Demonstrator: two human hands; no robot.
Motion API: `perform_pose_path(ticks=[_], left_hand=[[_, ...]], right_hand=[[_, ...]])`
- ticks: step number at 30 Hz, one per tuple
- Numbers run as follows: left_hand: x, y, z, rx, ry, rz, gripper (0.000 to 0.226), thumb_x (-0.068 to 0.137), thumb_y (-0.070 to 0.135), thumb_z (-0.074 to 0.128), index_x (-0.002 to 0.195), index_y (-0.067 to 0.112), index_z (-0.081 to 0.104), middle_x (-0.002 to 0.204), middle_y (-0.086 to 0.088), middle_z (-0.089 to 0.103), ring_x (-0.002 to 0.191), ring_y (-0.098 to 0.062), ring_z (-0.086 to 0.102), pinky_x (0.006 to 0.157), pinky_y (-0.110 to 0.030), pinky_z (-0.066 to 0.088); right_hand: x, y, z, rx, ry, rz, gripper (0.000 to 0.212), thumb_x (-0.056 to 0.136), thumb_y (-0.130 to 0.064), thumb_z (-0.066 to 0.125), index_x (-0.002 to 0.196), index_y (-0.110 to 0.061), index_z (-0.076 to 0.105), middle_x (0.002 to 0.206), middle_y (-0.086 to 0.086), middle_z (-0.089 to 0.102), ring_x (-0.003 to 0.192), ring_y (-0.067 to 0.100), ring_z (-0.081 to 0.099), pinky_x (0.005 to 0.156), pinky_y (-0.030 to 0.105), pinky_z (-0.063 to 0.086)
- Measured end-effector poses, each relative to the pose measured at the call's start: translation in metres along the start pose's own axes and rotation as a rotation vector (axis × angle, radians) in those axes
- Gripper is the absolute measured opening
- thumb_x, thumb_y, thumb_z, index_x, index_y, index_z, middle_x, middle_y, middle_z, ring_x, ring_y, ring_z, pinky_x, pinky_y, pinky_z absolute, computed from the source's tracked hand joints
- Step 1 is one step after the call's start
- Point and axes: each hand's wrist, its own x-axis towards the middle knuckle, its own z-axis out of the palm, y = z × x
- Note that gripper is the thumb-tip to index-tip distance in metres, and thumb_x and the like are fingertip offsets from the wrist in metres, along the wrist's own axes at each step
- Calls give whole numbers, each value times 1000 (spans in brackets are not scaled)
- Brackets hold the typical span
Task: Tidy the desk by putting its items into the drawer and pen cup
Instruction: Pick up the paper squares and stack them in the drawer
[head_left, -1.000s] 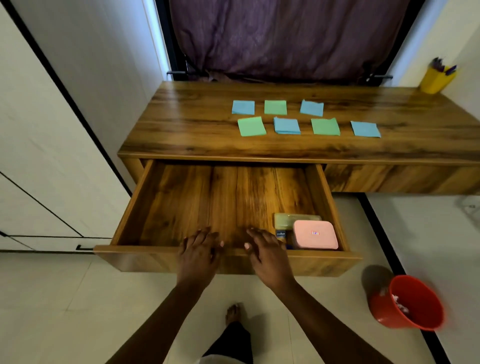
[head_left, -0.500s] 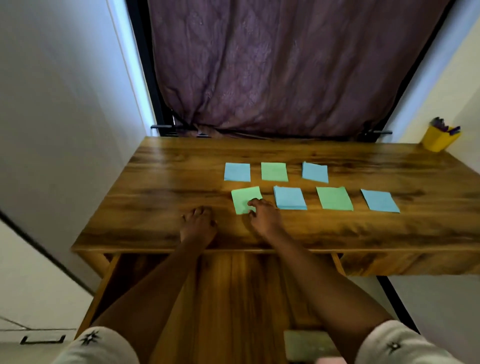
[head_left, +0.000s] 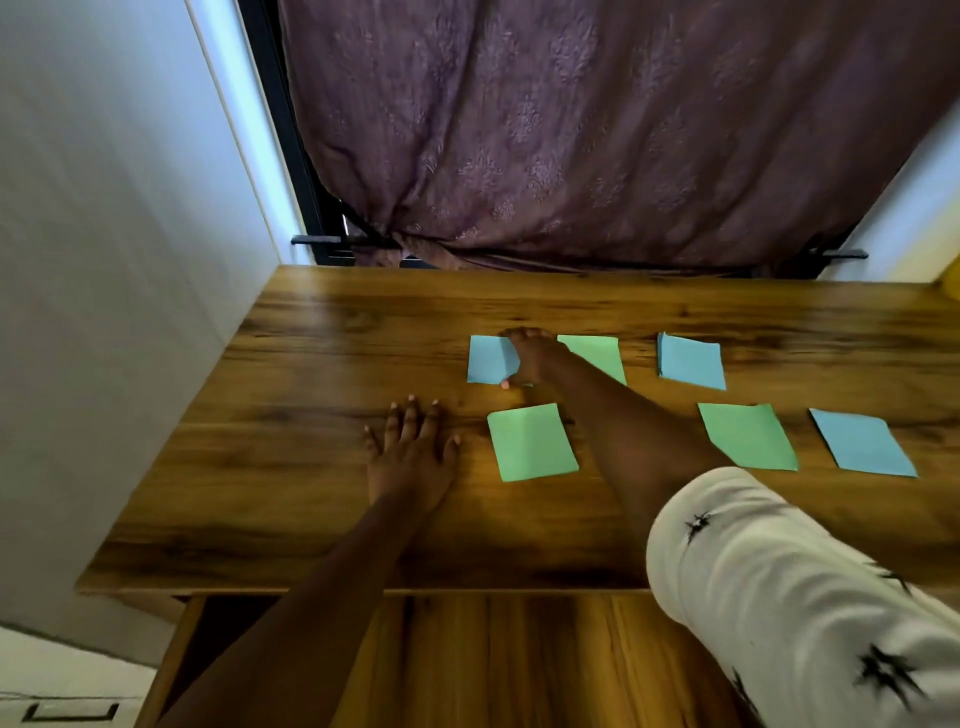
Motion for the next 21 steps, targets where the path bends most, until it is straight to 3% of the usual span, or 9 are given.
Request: perform_pose_path(ticks=[4,8,10,14,16,18,21], left_hand=[[0,-1,1,15,8,7,63,94,60,18,150,36,2,160,0,-3,147,-23,-8,114,-52,-6],[1,-1,0,8,14,5,63,94,60,19,150,35,4,160,0,-2,147,-23,-6,114,-52,-6],[0,-1,0,8,11,6,63,94,60,19,150,35,5,160,0,-2,147,-23,-6,114,-52,-6],[5,-6,-1,-52,-29,-11,64,94,60,25,150,34,10,160,1,-1,147,-21,-7,114,-51,-7],[9,-3,-12,-254,-48,-74,64,93,59,34,149,30,20,160,-1,9,147,-22,1,115,-51,-4],[9,7,-30,-701,-14,-186,65,91,56,44,147,26,28,154,-5,28,142,-28,24,115,-47,18],[5,30,-61,-1340,74,-224,63,83,51,57,136,19,45,133,-2,55,117,-20,54,89,-26,48]], right_hand=[[13,7,-8,21,-86,-14,102,69,-46,78,148,-15,21,152,11,27,138,32,28,110,42,29],[20,9,-12,-23,-62,20,104,64,-49,81,146,-15,27,149,14,27,137,34,29,111,42,32],[20,9,-11,44,-1,-13,89,66,-42,82,140,-14,39,142,14,38,129,31,40,103,38,38],[9,13,-10,289,179,-55,33,79,-18,73,110,-10,63,118,11,61,107,28,58,80,28,43],[-4,14,-19,486,236,-58,22,82,-13,70,103,-9,65,107,10,66,95,23,61,75,27,43],[-25,12,-35,622,262,-94,21,84,-12,69,104,-10,65,98,7,64,89,20,58,75,31,46],[-62,10,-62,708,179,-189,22,85,-10,67,107,-9,65,94,5,63,89,18,59,80,33,50]])
